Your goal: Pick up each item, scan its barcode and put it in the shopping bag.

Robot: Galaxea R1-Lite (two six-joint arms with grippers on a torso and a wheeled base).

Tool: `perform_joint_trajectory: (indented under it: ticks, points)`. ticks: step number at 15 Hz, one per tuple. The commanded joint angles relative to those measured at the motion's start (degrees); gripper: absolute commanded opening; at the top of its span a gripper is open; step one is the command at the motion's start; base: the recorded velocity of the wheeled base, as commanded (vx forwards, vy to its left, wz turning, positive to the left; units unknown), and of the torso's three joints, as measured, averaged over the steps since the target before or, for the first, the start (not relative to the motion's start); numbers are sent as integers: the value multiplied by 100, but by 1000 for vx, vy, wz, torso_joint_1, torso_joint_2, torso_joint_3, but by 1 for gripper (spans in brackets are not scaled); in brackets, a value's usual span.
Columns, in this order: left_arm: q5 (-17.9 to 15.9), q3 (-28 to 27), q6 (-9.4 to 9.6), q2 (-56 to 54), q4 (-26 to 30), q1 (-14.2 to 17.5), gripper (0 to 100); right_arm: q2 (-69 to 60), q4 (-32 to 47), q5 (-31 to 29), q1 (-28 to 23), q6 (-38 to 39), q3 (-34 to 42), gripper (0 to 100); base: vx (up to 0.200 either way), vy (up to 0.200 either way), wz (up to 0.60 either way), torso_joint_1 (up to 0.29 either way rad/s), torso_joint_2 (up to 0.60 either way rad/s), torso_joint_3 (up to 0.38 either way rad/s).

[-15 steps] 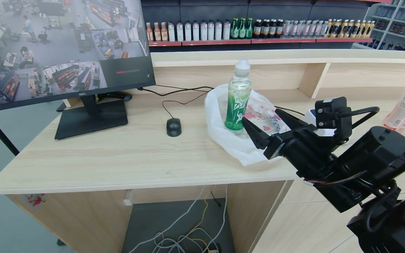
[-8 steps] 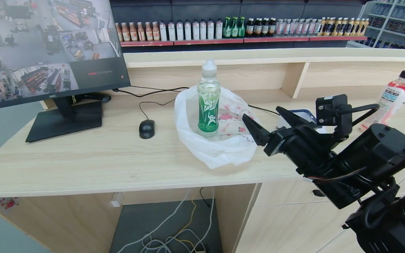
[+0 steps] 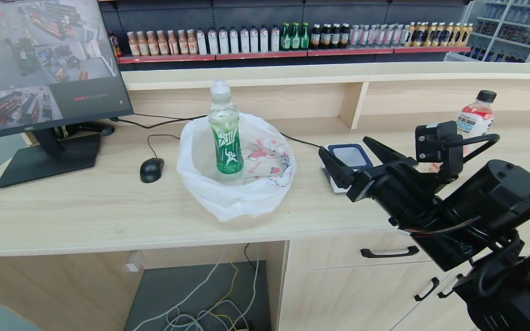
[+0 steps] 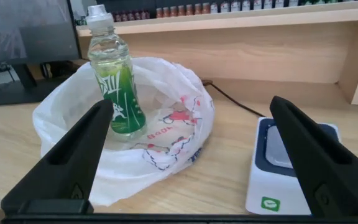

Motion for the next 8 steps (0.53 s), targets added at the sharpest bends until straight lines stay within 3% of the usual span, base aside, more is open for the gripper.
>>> perform_joint_trajectory:
  ticks: [1, 8]
  points:
    - [2, 0, -2, 0, -5, 4, 100, 9, -8, -1, -14, -4, -40, 100, 0, -200, 0, 7, 2, 2]
    - [2, 0, -19, 0, -5, 4, 100, -97, -8, -1, -66, -4, -163, 100, 0, -200, 0, 2, 4, 4]
